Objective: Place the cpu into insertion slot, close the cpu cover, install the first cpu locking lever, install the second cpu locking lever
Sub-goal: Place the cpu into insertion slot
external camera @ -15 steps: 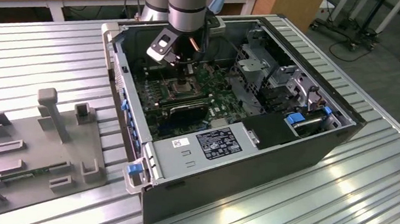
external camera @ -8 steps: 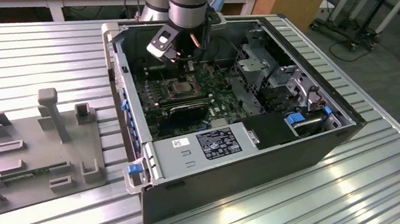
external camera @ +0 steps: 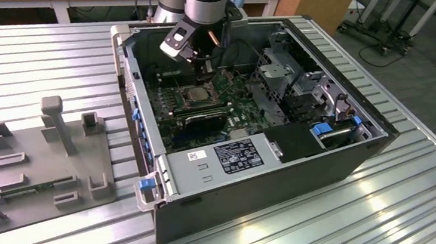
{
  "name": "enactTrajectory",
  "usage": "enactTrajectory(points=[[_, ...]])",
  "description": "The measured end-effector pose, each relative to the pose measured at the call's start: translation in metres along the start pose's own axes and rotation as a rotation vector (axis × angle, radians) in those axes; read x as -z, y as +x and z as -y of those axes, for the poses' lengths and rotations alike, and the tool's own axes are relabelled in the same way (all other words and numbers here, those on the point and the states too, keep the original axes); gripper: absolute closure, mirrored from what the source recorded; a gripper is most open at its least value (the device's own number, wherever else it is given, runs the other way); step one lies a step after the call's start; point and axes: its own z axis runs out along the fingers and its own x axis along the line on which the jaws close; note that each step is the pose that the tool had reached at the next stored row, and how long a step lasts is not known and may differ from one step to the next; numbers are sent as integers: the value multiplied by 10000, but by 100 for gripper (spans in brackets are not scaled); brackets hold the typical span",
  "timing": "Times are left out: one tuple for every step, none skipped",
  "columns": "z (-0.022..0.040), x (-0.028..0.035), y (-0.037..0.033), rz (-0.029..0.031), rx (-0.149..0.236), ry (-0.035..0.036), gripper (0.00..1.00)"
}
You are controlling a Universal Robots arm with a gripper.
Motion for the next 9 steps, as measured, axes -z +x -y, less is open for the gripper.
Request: enactTrajectory(points=[[-1,16,0,8,0,0,90],[-2,34,0,15,0,0,90],[-4,54,0,19,0,0,90],[-6,72,0,23,1,-1,90],[-7,90,0,28,1,0,90],[-8,108,0,30,1,0,90],[-10,126,0,33,1,-1,90],[-12,143,1,37,1,-2,90],[-13,158,1,41,2,-2,90]])
